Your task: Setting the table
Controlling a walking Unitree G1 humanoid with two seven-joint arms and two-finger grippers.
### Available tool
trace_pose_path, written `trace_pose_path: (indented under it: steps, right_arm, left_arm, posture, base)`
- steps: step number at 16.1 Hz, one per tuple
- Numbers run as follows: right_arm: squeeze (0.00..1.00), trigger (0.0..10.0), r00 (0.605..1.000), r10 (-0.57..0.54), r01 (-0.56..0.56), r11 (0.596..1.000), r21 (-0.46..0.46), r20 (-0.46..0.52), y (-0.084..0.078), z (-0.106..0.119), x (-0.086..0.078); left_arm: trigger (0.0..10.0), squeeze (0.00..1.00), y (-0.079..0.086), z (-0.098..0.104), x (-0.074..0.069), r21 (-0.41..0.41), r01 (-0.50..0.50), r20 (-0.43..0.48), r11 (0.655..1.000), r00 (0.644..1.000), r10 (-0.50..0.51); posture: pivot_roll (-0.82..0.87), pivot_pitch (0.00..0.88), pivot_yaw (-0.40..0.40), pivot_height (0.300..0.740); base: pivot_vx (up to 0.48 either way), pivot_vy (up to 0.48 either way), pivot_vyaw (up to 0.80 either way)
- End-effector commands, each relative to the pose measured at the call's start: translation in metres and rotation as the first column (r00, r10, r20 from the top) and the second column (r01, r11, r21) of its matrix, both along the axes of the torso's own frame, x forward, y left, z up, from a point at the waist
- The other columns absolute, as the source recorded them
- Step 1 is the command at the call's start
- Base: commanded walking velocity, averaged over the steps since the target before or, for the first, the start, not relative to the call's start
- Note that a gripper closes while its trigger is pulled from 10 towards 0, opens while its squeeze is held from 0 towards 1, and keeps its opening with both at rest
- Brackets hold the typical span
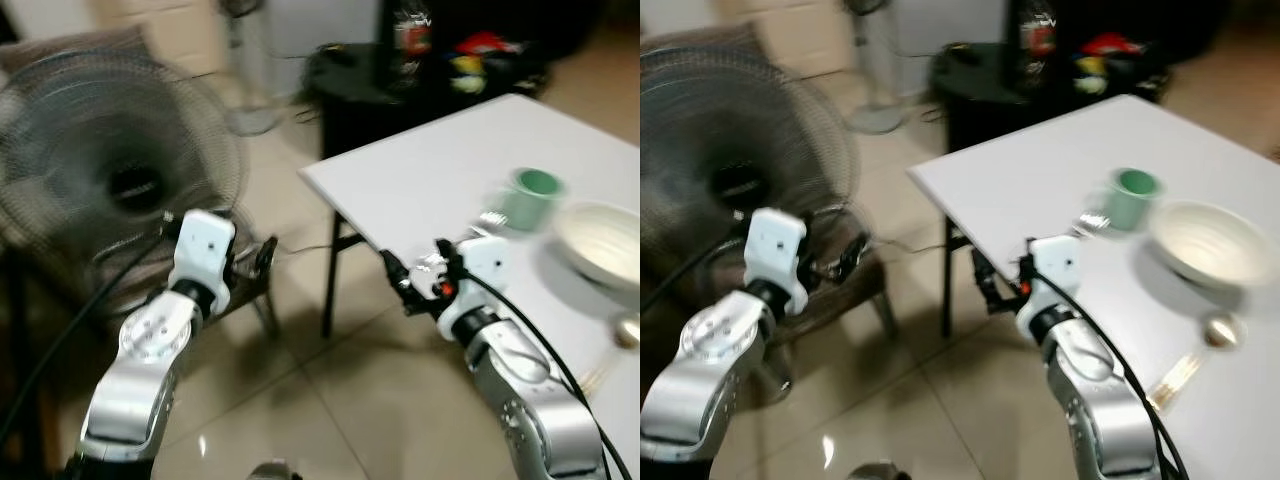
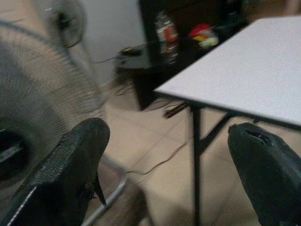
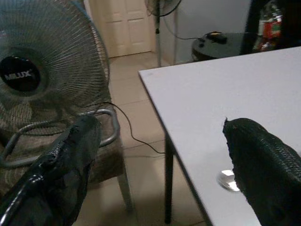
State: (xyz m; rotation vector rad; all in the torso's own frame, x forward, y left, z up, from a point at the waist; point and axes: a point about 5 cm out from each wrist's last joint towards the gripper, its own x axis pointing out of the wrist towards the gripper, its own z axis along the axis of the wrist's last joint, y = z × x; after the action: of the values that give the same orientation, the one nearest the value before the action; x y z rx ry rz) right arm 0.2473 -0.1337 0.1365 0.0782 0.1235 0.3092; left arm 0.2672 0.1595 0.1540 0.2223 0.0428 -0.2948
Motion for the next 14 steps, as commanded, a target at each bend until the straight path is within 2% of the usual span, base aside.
trace_pose_path:
  steps: [1, 5, 6, 7, 11, 12, 14]
  right_arm:
    - [0.79, 10.0, 1.0, 0.009, -0.009, 1.0, 0.004, 0.018, 0.002, 0.004, -0.001]
    - [0.78, 10.0, 1.0, -0.006, 0.006, 1.0, -0.011, 0.015, -0.002, 0.003, -0.002]
    - [0.78, 10.0, 1.0, 0.003, -0.003, 1.0, -0.006, 0.015, -0.001, 0.004, -0.001]
    - [0.78, 10.0, 0.999, -0.003, 0.002, 0.999, 0.039, 0.036, 0.001, 0.008, 0.003]
    - [0.78, 10.0, 0.998, 0.017, -0.02, 0.999, 0.047, 0.065, 0.003, 0.01, 0.004]
    - [0.79, 10.0, 0.999, 0.023, -0.024, 0.999, 0.037, 0.048, 0.003, 0.007, 0.006]
    - [0.79, 10.0, 0.999, 0.013, -0.014, 1.0, 0.028, 0.044, 0.001, 0.006, 0.008]
  left_arm:
    - [10.0, 0.0, 0.0, 0.0, 0.002, 0.004, -0.002, -0.005, 1.0, 1.0, 0.002]
    - [10.0, 0.0, -0.005, -0.002, 0.002, 0.002, 0.006, -0.009, 1.0, 1.0, -0.006]
    - [10.0, 0.0, -0.005, -0.001, 0.003, -0.002, 0.005, -0.008, 1.0, 1.0, -0.005]
    - [10.0, 0.0, -0.004, 0.0, 0.004, -0.002, -0.007, -0.005, 1.0, 1.0, 0.007]
    - [10.0, 0.0, -0.003, -0.002, 0.002, -0.023, -0.014, -0.04, 1.0, 0.999, 0.013]
    - [10.0, 1.0, -0.002, -0.002, 0.0, -0.066, -0.027, -0.047, 0.997, 0.999, 0.024]
    - [10.0, 1.0, 0.0, -0.001, 0.001, -0.066, -0.055, -0.033, 0.996, 0.998, 0.053]
  posture:
    - [0.09, 0.0, 0.049, 0.74]
    - [0.09, 0.0, 0.052, 0.74]
    - [0.09, 0.0, 0.053, 0.74]
    - [0.09, 0.0, 0.048, 0.74]
    - [0.1, 0.0, 0.042, 0.74]
    - [0.1, 0.0, 0.032, 0.74]
    - [0.11, 0.0, 0.024, 0.74]
  base:
    - [0.0, 0.0, 0.8]
    - [0.0, 0.0, 0.8]
    - [0.0, 0.0, 0.8]
    - [0.0, 0.0, 0.8]
    - [0.0, 0.0, 0.8]
    - [0.0, 0.0, 0.8]
    - [0.0, 0.0, 0.8]
